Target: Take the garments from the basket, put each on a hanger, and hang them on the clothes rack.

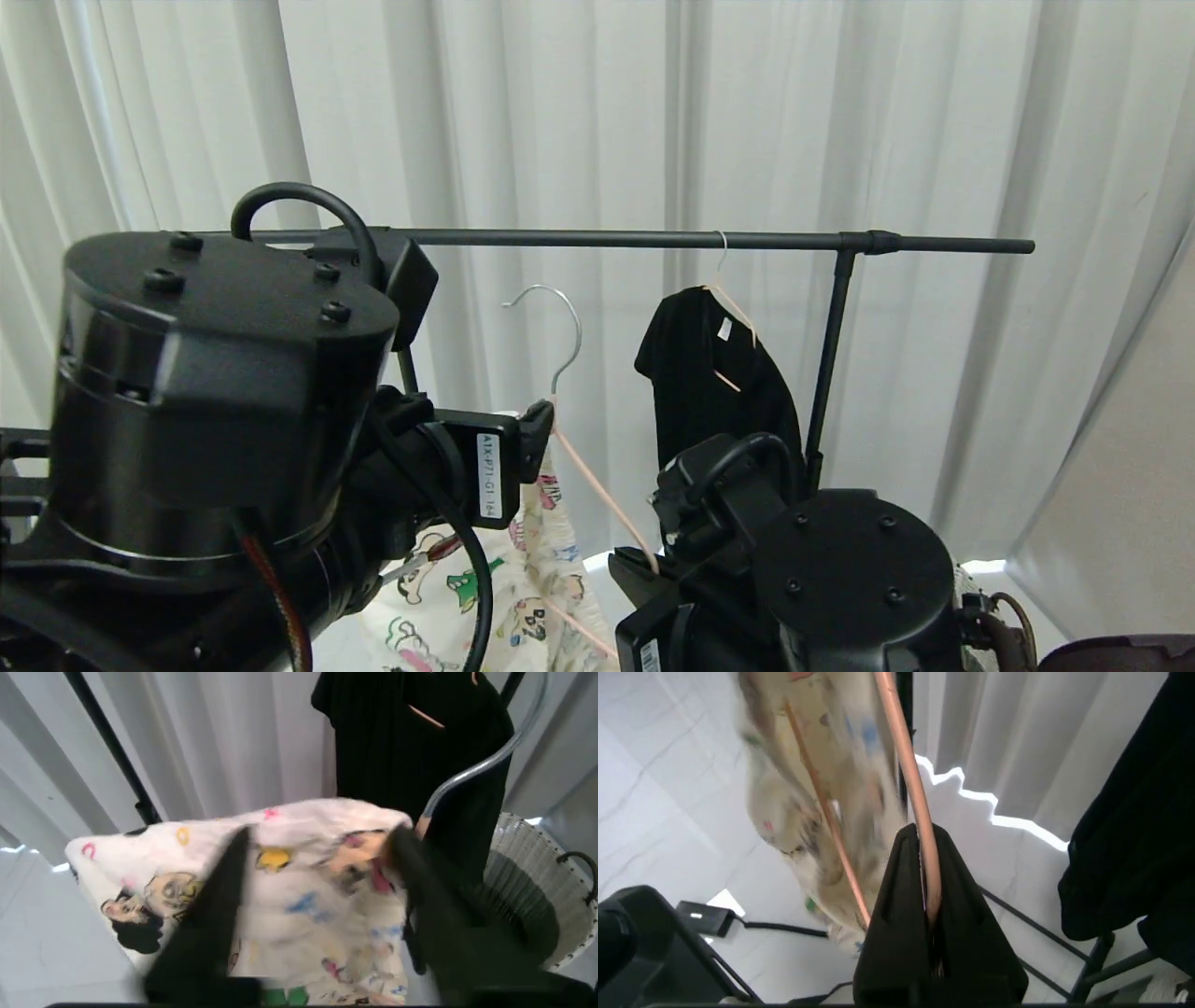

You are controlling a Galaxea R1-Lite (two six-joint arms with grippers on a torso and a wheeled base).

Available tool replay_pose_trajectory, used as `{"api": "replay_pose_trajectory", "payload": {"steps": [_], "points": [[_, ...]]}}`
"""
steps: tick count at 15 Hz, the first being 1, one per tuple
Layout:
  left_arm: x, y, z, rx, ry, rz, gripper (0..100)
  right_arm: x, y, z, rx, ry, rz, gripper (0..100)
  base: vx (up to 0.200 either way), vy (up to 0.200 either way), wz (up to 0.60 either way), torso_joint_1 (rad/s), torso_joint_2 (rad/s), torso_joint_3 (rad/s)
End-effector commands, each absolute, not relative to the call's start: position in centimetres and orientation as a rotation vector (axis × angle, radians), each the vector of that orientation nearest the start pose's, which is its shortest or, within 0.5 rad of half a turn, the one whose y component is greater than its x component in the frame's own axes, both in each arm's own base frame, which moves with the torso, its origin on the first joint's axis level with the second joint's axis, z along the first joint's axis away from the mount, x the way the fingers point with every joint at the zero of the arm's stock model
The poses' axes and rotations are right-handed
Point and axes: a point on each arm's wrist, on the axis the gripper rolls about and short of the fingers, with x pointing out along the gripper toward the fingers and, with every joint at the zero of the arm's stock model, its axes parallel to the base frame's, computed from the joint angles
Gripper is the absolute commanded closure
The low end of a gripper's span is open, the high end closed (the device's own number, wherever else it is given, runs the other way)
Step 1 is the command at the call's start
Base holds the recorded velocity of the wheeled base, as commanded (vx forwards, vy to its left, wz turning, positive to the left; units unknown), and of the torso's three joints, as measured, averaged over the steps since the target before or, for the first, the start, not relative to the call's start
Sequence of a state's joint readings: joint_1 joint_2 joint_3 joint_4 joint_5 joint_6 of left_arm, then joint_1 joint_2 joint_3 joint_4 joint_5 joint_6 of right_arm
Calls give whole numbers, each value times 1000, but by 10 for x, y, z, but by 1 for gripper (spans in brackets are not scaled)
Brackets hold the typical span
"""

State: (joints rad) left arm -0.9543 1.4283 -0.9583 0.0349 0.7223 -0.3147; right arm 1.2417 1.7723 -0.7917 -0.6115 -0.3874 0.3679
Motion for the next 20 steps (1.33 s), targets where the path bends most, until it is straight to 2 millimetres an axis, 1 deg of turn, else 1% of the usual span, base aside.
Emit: {"api": "replay_pose_trajectory", "payload": {"steps": [1, 2, 4, 6, 8, 10, 11, 12, 13, 15, 17, 18, 19, 20], "points": [[149, -175, 243, 40, 348, -148, 0, 108, 288, 165, 97, 385, 781, 100, 0, 0, 0, 0, 0, 0], [150, -173, 244, 34, 344, -141, 0, 107, 287, 167, 103, 380, 777, 100, 0, 0, 0, 0, 0, 0], [147, -165, 249, 13, 326, -128, 0, 108, 280, 179, 150, 353, 767, 100, 0, 0, 0, 0, 0, 0], [138, -161, 248, 17, 324, -150, 0, 107, 272, 184, 171, 332, 763, 100, 0, 0, 0, 0, 0, 0], [119, -163, 246, 27, 321, -231, 0, 103, 260, 180, 162, 341, 759, 100, 0, 0, 0, 0, 0, 0], [107, -164, 242, 47, 326, -283, 0, 99, 249, 180, 168, 331, 761, 100, 0, 0, 0, 0, 0, 0], [105, -160, 236, 79, 334, -287, 0, 97, 242, 180, 171, 322, 754, 100, 0, 0, 0, 0, 0, 0], [102, -153, 229, 151, 335, -291, 0, 95, 234, 179, 165, 316, 727, 100, 0, 0, 0, 0, 0, 0], [99, -146, 228, 196, 320, -302, 0, 92, 224, 177, 157, 314, 710, 100, 0, 0, 0, 0, 0, 0], [96, -139, 229, 209, 302, -313, 0, 86, 207, 174, 149, 311, 689, 100, 0, 0, 0, 0, 0, 0], [96, -134, 232, 193, 295, -326, 0, 81, 192, 171, 105, 292, 687, 100, 0, 0, 0, 0, 0, 0], [94, -130, 238, 185, 282, -364, 0, 79, 185, 172, 86, 277, 692, 100, 0, 0, 0, 0, 0, 0], [92, -126, 240, 195, 277, -426, 0, 76, 179, 173, 68, 260, 697, 100, 0, 0, 0, 0, 0, 0], [91, -124, 241, 200, 273, -451, 0, 75, 176, 174, 62, 253, 700, 100, 0, 0, 0, 0, 0, 0]]}}
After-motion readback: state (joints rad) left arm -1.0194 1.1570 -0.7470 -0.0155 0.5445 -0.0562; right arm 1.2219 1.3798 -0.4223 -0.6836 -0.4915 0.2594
